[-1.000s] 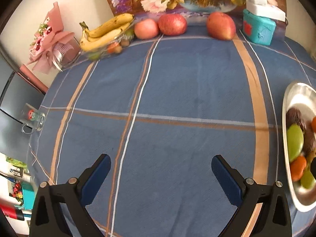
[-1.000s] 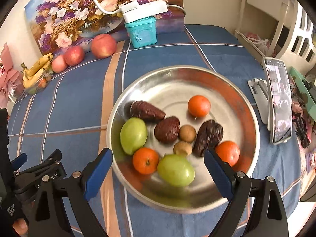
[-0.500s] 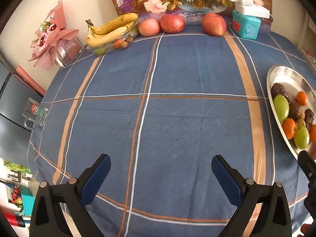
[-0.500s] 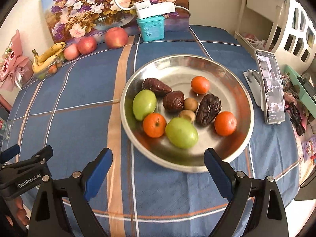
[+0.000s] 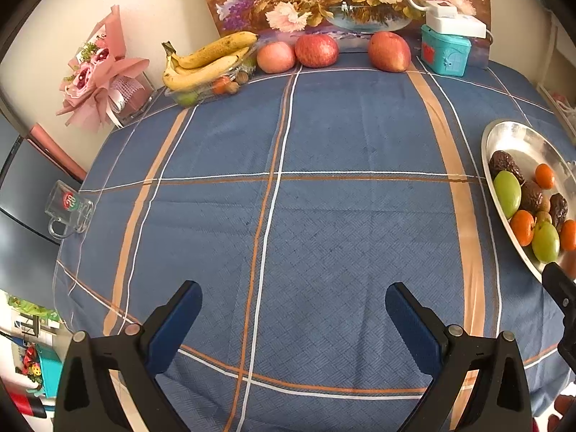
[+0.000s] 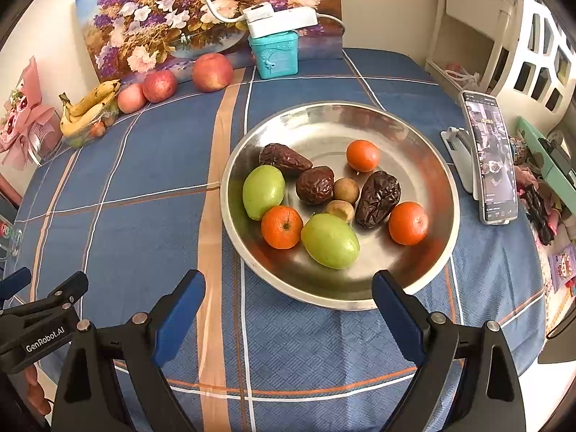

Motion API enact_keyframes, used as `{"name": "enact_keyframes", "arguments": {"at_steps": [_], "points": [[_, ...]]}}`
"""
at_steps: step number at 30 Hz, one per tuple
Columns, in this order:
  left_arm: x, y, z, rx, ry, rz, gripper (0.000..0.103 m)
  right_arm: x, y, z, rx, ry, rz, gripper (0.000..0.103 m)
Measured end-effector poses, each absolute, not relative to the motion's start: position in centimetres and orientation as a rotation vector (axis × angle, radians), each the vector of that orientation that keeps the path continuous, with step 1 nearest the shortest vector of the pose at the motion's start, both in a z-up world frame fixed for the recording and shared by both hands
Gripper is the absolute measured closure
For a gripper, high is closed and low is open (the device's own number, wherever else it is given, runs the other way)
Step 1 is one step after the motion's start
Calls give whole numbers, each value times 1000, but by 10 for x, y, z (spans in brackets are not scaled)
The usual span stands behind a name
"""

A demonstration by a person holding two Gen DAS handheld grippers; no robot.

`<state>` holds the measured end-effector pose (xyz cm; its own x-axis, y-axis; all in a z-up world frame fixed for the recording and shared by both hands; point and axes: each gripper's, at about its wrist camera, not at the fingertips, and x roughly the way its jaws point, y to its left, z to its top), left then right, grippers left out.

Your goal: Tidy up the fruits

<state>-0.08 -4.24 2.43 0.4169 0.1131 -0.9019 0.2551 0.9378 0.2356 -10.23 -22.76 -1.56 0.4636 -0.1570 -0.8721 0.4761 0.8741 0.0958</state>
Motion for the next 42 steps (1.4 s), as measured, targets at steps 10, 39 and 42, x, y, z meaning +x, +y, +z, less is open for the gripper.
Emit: {"name": "enact_keyframes", "arguments": {"at_steps": [10, 39, 42], "points": [[0, -41, 23, 360, 1159, -96, 0, -100, -225, -16, 342, 1027, -403, 9], [0, -39, 22, 352, 1170, -89, 0, -100, -223, -17, 339, 1034, -405, 9], [1, -38, 22, 349, 1175, -87, 0, -100, -223, -17, 340, 1035, -406, 9]]}}
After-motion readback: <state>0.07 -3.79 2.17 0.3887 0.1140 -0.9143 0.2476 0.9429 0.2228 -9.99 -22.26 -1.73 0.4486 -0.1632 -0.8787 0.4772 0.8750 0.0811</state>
